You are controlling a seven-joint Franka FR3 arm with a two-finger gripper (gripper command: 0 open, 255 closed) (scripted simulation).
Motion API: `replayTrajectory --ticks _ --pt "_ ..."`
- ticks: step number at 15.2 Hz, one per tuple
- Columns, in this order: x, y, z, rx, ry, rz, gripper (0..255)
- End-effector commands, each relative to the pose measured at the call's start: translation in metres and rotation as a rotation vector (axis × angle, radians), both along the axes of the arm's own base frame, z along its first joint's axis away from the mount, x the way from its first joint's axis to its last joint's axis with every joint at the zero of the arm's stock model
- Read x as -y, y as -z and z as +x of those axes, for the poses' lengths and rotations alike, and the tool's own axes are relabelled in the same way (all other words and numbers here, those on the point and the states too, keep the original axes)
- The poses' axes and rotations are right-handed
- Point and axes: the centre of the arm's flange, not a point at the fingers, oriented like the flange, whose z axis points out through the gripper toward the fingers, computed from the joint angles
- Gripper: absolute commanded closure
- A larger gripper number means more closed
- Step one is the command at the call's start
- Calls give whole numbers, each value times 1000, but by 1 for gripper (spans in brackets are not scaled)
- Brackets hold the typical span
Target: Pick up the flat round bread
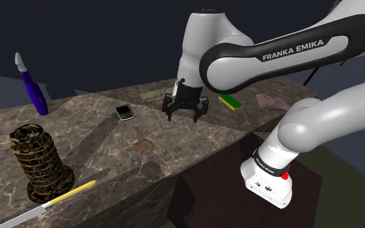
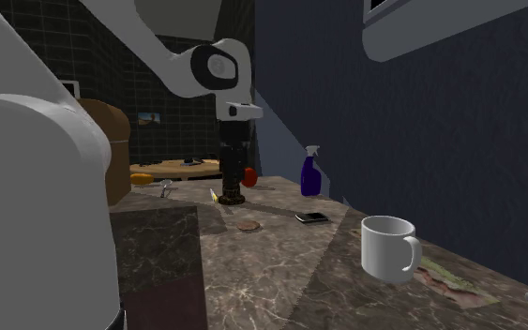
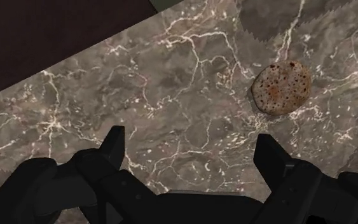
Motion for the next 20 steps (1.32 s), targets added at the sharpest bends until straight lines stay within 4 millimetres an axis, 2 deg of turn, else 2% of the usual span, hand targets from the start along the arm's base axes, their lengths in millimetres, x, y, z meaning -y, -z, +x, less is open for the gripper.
replayTrajectory --ticks 1,13,20 --pt "-19 16 8 2 52 3 0" --pt "-123 117 73 9 338 -1 0" --pt "-125 151 75 9 345 -1 0"
